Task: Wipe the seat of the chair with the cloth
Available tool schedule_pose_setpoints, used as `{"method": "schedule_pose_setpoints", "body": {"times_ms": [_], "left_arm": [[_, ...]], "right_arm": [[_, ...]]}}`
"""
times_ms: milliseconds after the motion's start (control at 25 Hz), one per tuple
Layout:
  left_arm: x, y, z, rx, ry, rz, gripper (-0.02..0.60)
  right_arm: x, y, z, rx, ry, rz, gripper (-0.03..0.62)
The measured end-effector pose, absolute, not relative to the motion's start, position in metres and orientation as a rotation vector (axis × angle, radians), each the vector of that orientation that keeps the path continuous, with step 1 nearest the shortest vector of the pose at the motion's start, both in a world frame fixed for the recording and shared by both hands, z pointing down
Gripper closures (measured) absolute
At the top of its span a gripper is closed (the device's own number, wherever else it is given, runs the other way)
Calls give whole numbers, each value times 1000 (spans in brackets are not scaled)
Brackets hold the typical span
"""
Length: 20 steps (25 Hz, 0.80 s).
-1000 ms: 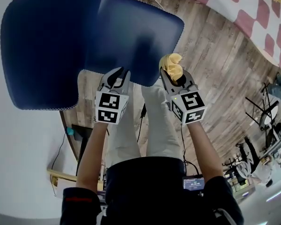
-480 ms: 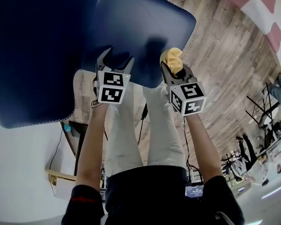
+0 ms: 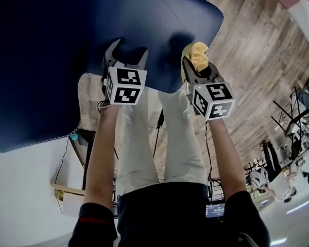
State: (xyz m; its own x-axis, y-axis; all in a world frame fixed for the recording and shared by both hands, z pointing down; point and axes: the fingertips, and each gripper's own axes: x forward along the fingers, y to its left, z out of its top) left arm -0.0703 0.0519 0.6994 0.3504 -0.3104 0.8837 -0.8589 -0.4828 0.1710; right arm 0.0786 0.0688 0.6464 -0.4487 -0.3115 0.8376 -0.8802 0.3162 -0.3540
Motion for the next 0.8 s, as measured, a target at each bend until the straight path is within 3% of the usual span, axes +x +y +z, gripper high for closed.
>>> {"method": "schedule_pose_setpoints", "body": {"times_ms": [800], "left_arm": [[-64, 48, 710, 2012, -1051, 1071, 244]], "right_arm": [[150, -59, 651, 1249, -1873, 840, 542]]}}
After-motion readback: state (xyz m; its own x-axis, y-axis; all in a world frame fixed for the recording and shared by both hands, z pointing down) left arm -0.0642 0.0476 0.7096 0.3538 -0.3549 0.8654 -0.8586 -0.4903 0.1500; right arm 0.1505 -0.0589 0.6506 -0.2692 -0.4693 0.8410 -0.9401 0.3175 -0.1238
